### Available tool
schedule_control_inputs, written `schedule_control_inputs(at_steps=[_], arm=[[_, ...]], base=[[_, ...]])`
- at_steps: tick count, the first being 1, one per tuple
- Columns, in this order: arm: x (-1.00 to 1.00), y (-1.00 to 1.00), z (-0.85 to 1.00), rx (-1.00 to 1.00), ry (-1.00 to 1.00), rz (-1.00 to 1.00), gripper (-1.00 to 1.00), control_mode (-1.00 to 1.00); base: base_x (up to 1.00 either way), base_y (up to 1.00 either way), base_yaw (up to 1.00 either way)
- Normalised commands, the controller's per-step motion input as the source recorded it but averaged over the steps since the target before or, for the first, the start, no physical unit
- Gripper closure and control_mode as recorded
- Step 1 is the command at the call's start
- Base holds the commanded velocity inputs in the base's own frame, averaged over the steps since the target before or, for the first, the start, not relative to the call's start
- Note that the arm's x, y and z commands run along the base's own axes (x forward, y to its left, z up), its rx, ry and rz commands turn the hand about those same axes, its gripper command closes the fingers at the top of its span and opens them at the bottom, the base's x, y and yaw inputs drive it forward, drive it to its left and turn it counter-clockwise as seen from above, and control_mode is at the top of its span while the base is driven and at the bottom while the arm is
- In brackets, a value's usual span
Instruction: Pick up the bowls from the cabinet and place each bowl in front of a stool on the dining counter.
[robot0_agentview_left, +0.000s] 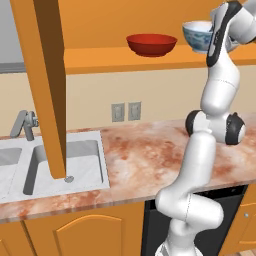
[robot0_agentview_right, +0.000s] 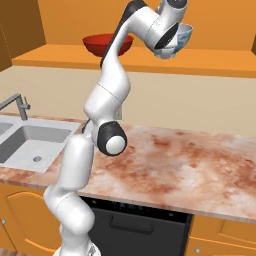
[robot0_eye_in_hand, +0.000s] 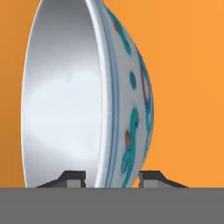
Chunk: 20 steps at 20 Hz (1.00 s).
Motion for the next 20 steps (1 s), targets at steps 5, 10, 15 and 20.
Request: schedule_control_inputs(at_steps=[5, 10, 15, 20], arm=[[-0.64, 0.00, -0.09, 0.00, 0.01, 0.00, 1.00, -1.00], [-1.00, -0.05, -0.15, 0.01, 0.00, -0.03, 1.00, -1.00], [-1.00, -0.15, -0.01, 0.05, 0.09, -0.07, 1.00, -1.00], [-1.00, 0.00, -0.06, 0.03, 0.25, -0.11, 1.00, -1.00]], base=[[0.00, 0.00, 0.00], [0.00, 0.00, 0.00], [0.00, 0.00, 0.00], [0.00, 0.00, 0.00]])
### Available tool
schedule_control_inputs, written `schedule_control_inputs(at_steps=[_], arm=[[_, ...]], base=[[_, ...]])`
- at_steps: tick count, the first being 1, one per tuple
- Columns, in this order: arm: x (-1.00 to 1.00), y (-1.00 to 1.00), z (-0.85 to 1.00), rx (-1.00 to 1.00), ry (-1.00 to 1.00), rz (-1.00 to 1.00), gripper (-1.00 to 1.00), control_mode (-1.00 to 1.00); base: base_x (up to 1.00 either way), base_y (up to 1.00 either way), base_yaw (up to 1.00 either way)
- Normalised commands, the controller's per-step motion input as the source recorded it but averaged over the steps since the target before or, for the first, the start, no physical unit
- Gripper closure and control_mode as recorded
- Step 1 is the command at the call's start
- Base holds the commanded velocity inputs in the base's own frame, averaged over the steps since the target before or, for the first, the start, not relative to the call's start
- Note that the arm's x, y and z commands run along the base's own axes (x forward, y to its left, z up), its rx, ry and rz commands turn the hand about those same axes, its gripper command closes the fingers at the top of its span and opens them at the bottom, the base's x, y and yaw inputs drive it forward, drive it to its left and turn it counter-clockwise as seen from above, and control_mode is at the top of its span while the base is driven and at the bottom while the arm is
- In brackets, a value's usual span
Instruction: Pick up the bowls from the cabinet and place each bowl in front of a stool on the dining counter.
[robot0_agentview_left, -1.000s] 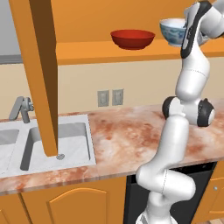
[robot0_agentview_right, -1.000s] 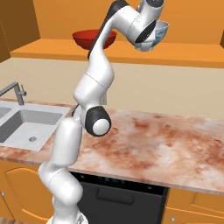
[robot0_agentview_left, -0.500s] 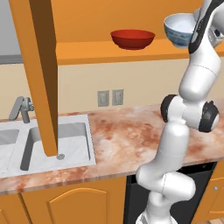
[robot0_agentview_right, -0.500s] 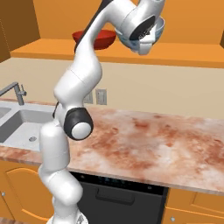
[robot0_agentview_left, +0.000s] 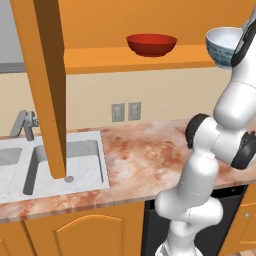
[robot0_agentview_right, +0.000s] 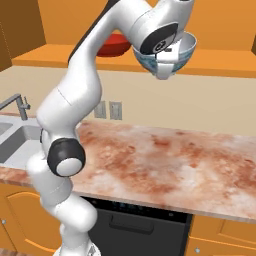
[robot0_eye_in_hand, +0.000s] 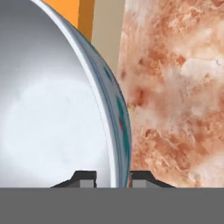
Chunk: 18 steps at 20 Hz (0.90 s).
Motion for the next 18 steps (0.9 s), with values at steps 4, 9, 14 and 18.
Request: schedule_control_inputs(at_steps=[4, 9, 14, 18], arm=[[-1.00, 0.24, -0.55, 0.00, 0.37, -0.11, 1.00, -1.00], [-1.00, 0.39, -0.55, 0.00, 0.36, -0.10, 1.00, -1.00], [-0.96, 0.50, -0.90, 0.04, 0.14, -0.02, 1.00, -1.00], [-0.57, 0.45, -1.00, 0.07, -0.13, 0.00, 1.00, -1.00]], base=[[0.00, 0.00, 0.00], [0.00, 0.00, 0.00], [0.00, 0.00, 0.00], [0.00, 0.00, 0.00]])
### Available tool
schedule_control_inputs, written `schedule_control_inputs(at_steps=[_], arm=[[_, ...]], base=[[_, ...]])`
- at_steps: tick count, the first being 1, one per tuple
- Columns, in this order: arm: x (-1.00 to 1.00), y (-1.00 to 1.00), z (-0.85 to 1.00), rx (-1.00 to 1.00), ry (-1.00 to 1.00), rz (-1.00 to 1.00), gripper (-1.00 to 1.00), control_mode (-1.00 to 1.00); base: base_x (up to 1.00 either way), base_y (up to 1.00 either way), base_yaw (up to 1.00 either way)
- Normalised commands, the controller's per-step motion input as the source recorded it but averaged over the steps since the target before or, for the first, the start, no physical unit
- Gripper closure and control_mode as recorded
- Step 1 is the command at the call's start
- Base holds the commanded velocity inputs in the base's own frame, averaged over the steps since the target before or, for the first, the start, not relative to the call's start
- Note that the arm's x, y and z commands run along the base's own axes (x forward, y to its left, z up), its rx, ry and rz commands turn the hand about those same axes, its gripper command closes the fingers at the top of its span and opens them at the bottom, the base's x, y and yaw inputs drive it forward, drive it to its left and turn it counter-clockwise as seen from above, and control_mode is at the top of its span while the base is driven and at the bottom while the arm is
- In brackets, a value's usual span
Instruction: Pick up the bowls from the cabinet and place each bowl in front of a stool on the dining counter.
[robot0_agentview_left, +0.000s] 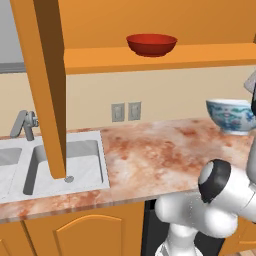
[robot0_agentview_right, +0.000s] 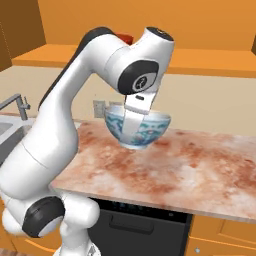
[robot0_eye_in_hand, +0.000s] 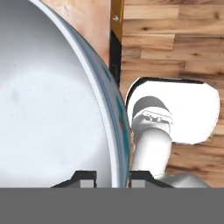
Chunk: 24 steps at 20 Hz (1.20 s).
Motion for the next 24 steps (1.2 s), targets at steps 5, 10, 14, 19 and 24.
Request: schedule_control_inputs(at_steps=[5, 10, 14, 19, 24], arm=[[-0.06, 0.20, -0.57, 0.04, -0.26, 0.00, 1.00, -1.00], [-0.02, 0.12, -0.03, 0.00, -0.24, 0.00, 1.00, -1.00], [-0.25, 0.23, 0.00, -0.01, -0.02, 0.01, 1.00, -1.00], [-0.15, 0.28, 0.00, 0.00, 0.00, 0.04, 1.00, -1.00], [-0.05, 0.14, -0.01, -0.01, 0.00, 0.04, 1.00, 1.00]], base=[[0.00, 0.00, 0.00], [0.00, 0.00, 0.00], [0.00, 0.00, 0.00], [0.00, 0.00, 0.00], [-0.40, 0.23, 0.17]])
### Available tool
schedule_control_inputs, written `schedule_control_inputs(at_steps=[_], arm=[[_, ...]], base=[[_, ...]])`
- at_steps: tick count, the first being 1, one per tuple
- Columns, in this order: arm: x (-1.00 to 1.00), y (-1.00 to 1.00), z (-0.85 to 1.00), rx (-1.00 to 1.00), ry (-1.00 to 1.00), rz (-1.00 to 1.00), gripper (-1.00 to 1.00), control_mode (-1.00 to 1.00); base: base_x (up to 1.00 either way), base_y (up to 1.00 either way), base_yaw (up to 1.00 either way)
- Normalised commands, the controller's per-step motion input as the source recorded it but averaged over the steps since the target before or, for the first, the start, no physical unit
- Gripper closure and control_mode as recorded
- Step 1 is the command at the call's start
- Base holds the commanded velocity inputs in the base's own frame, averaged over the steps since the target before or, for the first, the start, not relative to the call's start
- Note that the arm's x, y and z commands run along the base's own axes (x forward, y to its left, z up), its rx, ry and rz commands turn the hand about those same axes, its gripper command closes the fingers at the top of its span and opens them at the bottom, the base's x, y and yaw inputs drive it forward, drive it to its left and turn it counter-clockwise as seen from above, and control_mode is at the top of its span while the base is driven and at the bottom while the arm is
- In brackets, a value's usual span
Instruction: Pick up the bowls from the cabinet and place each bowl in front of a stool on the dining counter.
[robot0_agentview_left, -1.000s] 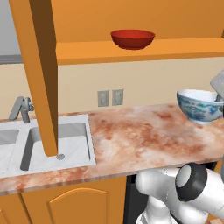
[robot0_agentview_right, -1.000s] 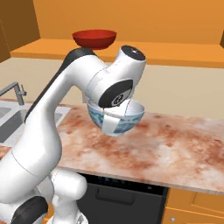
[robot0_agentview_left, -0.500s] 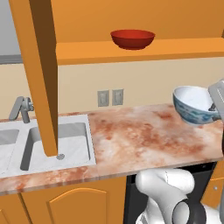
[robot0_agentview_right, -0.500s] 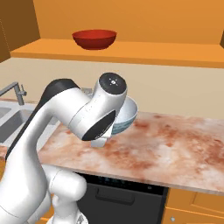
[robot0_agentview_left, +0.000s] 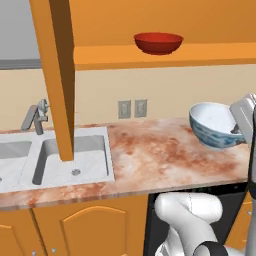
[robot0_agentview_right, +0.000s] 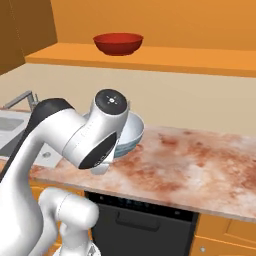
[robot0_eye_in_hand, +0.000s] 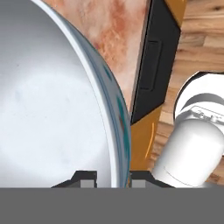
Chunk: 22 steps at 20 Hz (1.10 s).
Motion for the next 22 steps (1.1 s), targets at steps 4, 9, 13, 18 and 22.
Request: schedule_control_inputs(at_steps=[4, 9, 13, 18, 22], arm=[[0.00, 0.00, 0.00, 0.00, 0.00, 0.00, 1.00, 1.00], [0.00, 0.00, 0.00, 0.00, 0.00, 0.00, 1.00, 1.00], [0.00, 0.00, 0.00, 0.00, 0.00, 0.00, 1.00, 1.00], [0.00, 0.00, 0.00, 0.00, 0.00, 0.00, 1.00, 1.00], [0.00, 0.00, 0.00, 0.00, 0.00, 0.00, 1.00, 1.00]], base=[[-0.92, 0.63, 0.62], [-0.63, 0.58, 0.87], [-0.20, 0.27, 1.00], [-0.17, 0.02, 1.00], [-0.18, 0.00, 1.00]])
